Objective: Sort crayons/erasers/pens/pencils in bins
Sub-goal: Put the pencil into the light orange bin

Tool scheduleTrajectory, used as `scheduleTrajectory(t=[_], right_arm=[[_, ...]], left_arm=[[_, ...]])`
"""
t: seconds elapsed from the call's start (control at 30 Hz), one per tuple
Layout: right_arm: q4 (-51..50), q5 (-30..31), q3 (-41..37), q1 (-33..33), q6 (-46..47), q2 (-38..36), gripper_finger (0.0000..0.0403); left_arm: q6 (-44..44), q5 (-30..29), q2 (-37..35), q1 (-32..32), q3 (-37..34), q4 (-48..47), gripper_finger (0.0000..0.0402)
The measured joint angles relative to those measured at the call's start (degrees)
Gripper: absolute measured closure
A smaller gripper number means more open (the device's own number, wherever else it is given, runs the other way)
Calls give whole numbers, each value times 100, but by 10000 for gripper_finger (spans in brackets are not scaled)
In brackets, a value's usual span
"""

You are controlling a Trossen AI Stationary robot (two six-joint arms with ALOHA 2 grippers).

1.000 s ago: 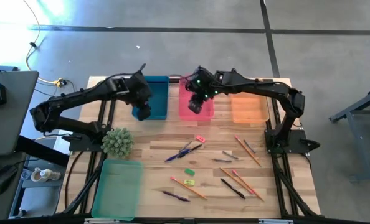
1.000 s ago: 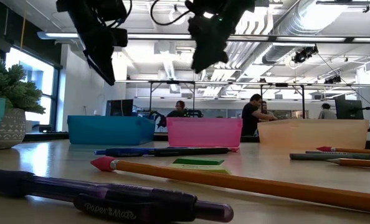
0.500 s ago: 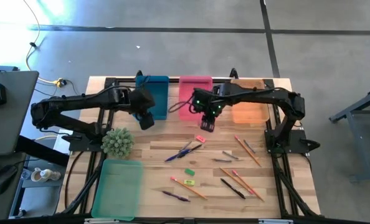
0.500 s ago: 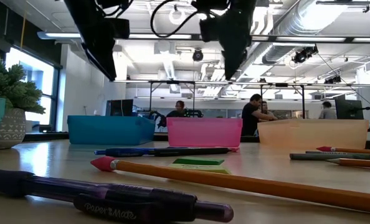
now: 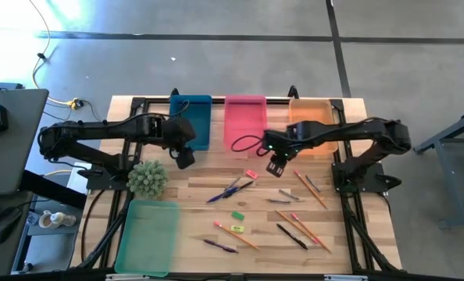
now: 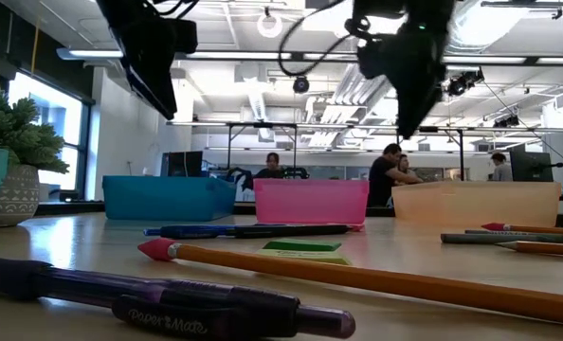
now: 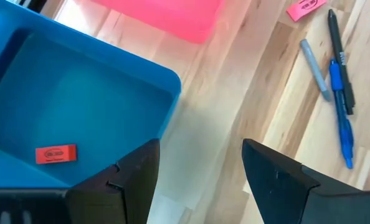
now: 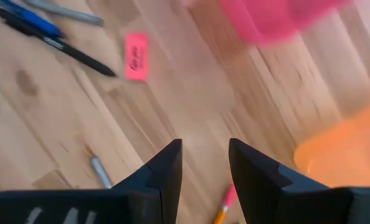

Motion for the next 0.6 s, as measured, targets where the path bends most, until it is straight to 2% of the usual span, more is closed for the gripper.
scheduleTrajectory(t=[0.33, 0.6], right_arm=[[60, 10, -1263, 4, 1332, -732, 279], [188, -54, -1846, 4, 1592, -750, 279]], left_arm=[[-784, 4, 1, -366, 4, 0, 186], [-1558, 11, 1, -725, 4, 0, 186]])
